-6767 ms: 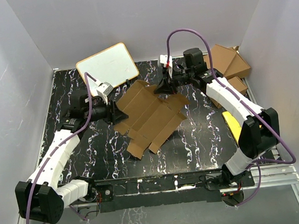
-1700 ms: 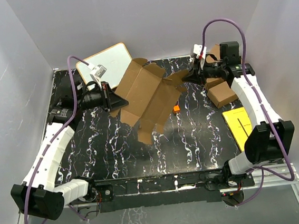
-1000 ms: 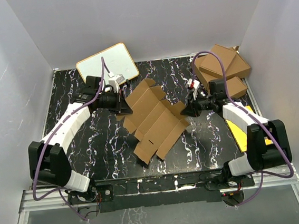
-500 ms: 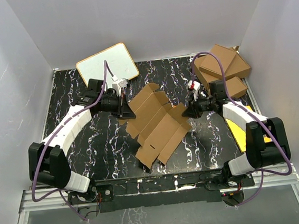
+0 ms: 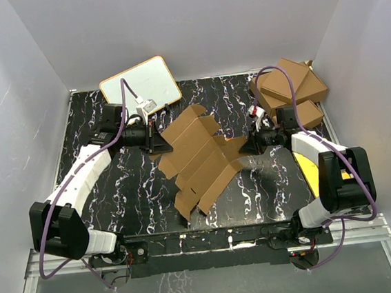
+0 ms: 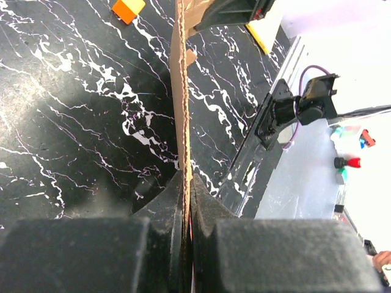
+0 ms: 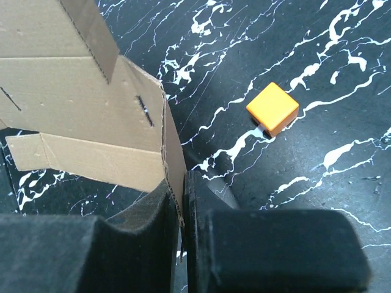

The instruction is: Fold the paper box

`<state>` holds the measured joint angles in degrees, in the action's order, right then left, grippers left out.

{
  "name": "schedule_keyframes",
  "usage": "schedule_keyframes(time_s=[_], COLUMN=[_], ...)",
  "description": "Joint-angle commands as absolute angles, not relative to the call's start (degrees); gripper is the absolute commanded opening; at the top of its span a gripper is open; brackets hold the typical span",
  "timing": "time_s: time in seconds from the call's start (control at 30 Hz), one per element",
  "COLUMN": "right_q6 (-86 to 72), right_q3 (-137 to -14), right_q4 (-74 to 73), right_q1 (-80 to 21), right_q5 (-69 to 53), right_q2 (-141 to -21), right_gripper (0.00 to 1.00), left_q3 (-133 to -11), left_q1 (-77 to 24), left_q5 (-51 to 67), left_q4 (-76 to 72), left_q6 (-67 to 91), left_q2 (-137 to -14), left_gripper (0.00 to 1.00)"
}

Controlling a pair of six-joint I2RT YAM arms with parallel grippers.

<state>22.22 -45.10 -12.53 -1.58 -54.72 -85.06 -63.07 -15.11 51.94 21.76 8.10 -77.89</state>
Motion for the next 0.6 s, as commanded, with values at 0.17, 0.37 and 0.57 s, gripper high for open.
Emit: schedule_keyframes(time_s=[0.17,0.37,0.57], right_q6=[17.0,9.2,6.8], right_q3=[-45.5,-43.0,-41.2], right_q4=[6.2,24.8,30.4], right_q1=[-2.6,-5.4,-8.1], right_q5=[-58.8,-57.8,-55.3], right_q2=[-85.8,-88.0,-92.3], right_gripper=[0.12,0.11,0.12], left_q3=[-72.6,-76.9,-73.1], left_q1=[-14.9,-16.8,-18.5], left_q5=[53.7,50.8,48.4], left_q4=[29.5,33.7,33.4], left_q6=[-1.8,-5.1,-5.7], left_q2=[-80.0,-81.6,-83.5], left_gripper=[0.00,0.00,0.00])
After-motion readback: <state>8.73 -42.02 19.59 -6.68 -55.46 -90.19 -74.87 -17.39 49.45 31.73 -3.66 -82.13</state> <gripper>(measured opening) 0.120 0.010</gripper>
